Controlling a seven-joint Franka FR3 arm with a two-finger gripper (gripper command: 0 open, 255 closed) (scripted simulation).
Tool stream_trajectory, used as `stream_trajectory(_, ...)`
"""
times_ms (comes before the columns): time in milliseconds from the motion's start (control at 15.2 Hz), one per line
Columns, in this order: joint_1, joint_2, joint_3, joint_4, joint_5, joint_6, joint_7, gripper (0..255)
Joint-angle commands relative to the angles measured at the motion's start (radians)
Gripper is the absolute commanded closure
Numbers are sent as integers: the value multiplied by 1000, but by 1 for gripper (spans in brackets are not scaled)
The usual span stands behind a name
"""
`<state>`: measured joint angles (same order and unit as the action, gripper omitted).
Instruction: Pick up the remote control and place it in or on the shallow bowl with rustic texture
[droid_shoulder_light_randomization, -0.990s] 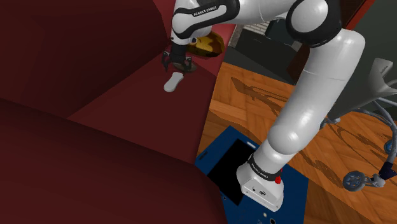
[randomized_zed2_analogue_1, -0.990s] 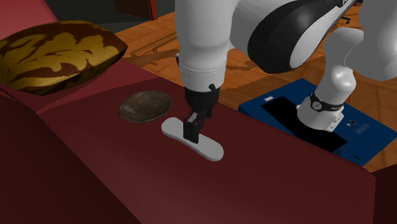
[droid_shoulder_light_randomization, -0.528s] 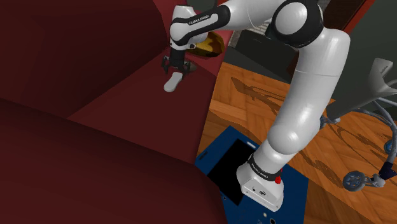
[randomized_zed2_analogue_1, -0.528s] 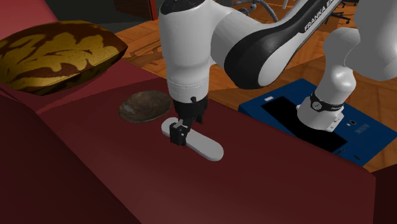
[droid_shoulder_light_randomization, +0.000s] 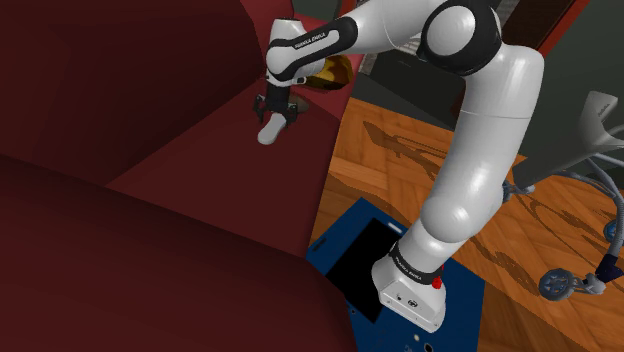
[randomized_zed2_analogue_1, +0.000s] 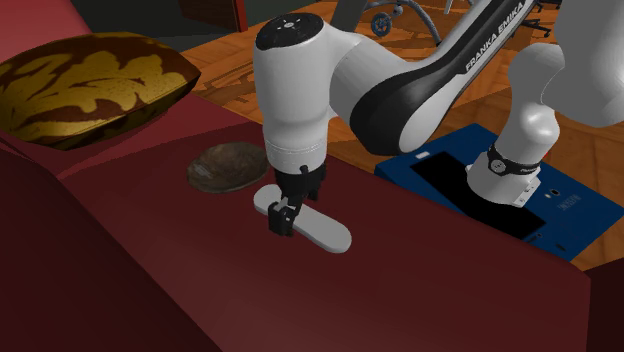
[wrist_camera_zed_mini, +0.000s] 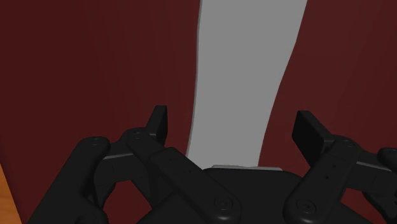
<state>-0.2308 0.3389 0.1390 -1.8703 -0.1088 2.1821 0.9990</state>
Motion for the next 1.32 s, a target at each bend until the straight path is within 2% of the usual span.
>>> stream_trajectory(0, 0, 0, 0, 0, 0, 1, 0, 0)
stream_trajectory(132, 0, 0, 0, 0, 0, 0, 0, 0)
stream_trajectory(198, 0, 0, 0, 0, 0, 0, 0, 255)
stream_trajectory(792, 0, 0, 0, 0, 0, 1, 0, 255)
stream_trajectory(1254, -2, -43, 4, 37, 11, -79, -9, 255)
